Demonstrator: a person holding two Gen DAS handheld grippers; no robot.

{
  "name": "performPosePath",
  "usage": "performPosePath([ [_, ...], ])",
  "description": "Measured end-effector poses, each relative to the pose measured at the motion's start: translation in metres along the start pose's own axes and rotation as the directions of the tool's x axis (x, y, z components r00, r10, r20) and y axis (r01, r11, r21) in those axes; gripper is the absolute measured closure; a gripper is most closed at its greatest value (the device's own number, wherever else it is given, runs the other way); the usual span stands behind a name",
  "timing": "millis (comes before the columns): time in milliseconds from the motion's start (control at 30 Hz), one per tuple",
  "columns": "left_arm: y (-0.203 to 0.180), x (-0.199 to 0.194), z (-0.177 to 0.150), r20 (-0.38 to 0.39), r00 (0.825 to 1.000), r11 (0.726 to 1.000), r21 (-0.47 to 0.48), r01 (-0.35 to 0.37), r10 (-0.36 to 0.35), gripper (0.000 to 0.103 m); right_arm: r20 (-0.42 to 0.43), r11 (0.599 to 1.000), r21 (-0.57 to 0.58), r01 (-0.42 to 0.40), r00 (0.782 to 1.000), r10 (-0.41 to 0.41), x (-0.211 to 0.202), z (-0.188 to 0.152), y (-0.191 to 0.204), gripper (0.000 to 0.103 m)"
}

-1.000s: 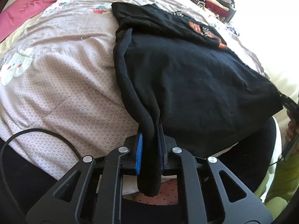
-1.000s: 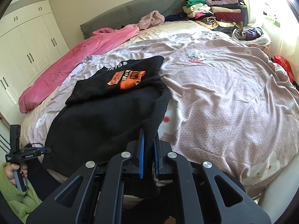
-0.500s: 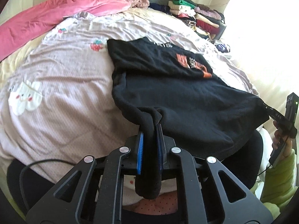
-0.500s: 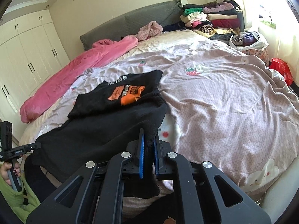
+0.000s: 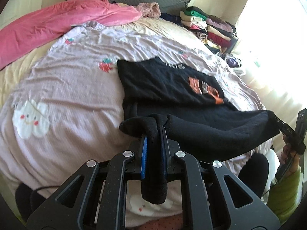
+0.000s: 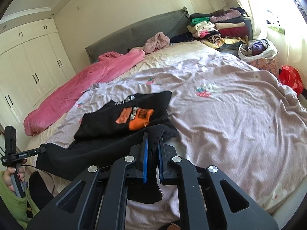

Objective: Fold small clothes
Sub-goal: 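Lift the hem with both tools and fold it onto the collar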

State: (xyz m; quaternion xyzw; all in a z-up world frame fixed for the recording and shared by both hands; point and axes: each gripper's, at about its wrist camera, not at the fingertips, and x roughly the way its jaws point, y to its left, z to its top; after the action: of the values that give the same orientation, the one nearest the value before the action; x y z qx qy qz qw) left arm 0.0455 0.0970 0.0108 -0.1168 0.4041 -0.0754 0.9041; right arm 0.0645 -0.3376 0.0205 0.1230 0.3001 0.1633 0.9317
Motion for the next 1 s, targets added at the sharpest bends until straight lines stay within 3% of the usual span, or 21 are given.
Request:
performPosePath([
  [400,0.006,0.016,0.046,0.068,0.997,1.0,-0.02,-0.022,0.023,0.097,0.038,0.999,-0.035,0.009,0.999,-0.008,0.026,0.04,0.007,0.096],
  [1000,0.018,0.036,0.077,0.117,0.991,0.998,-0.023,-0.06,0.063,0.098,0.026,0.996,-0.081,0.043,0.999,-0.041,0.081,0.083,0.023,0.096],
])
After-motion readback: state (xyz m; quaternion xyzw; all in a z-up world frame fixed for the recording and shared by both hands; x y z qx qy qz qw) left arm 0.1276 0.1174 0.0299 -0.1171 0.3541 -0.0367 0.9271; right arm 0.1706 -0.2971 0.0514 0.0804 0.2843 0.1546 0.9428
